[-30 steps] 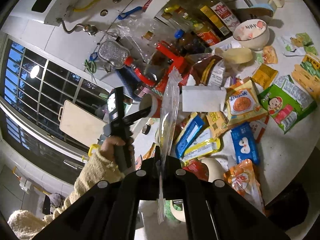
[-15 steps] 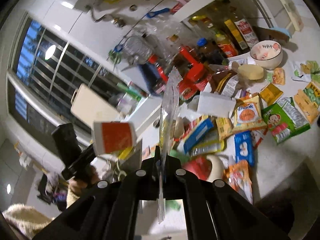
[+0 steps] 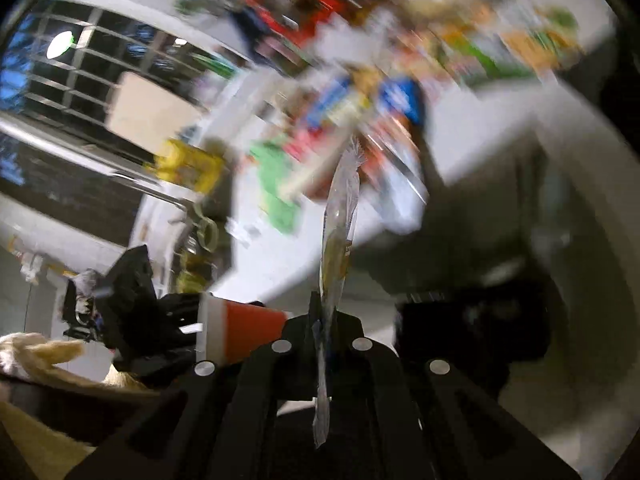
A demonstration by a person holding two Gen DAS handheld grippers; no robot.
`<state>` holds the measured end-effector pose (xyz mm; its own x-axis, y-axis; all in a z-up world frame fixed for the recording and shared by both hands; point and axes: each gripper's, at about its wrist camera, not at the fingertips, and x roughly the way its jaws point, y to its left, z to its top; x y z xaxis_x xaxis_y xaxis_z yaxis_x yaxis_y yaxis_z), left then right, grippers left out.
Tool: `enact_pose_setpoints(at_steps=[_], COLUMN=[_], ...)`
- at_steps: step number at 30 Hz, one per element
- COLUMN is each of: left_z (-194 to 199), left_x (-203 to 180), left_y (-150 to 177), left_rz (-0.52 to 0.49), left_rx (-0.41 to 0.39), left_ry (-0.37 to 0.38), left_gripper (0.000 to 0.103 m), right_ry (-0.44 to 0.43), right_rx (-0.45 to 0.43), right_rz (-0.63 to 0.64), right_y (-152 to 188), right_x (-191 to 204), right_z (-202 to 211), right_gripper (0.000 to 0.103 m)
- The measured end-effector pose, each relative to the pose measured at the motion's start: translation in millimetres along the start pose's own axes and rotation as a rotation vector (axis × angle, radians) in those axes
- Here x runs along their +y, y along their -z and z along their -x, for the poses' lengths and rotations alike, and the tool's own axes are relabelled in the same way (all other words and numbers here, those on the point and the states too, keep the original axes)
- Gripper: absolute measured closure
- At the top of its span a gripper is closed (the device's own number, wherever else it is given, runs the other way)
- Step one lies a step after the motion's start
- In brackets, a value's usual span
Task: Collect trash
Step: 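Lower the cup and plastic bag into the trash bin and open both tools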
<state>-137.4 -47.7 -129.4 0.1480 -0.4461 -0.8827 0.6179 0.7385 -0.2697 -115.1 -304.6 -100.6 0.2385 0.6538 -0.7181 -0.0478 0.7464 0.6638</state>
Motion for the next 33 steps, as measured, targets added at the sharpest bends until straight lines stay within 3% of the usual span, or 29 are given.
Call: enact_pose_setpoints(at_steps=[1,7,12,13,14,15,16,17,22,27,30,33], left_z=[-36,-165,-225,-229,-233,-234,-237,-236,-224,-173,-120,-78], left_x=[2,23,35,36,38,39,40,39,28,3,-14,-22], left_y=[10,48,54,53,53,54,54,53,51,47,42,31], left_rz=[0.009,0.03,0.035,0.036,0.044,0.056,0.072,0.076,0.056,0.017,0.002,-0.009], left_rx=[0.065,0.222,0.298,0.301,0.311,0.327,0.339,0.324,0.315,0.237,0.154,0.048], left_ry=[-0.009,-0.092,-0.138,-0.158,-0.179,-0.194,-0.225,-0.242,-0.175,-0.153,-0.131,-0.162], left_gripper=[0.099,0.099,0.098,0.097,0.08,0.034,0.013,0.006,0.006,0.006,0.006,0.006], right_ry=[0.019,0.173,0.268,0.295,0.334,0.361,0.362,0.375,0.37,0.31,0.253,0.178], right_rx=[0.018,0.12,0.162,0.168,0.177,0.184,0.185,0.179,0.144,0.046,-0.026,-0.106], right_rz=[-0.019,-0.078,-0.077,-0.071,-0.076,-0.09,-0.098,-0.101,-0.097,0.018,0.108,0.201], right_y=[5,28,26,24,22,22,21,19,15,3,-10,-29], right_x=[-15,-109,-149,-153,-157,-160,-163,-163,-150,-97,-57,-16], right_z=[-11,-103,-156,-163,-169,-172,-173,-172,-153,-92,-51,-21], right_gripper=[0.101,0.101,0.089,0.06,0.02,0.011,0.014,0.013,0.01,0.006,0.005,0.005])
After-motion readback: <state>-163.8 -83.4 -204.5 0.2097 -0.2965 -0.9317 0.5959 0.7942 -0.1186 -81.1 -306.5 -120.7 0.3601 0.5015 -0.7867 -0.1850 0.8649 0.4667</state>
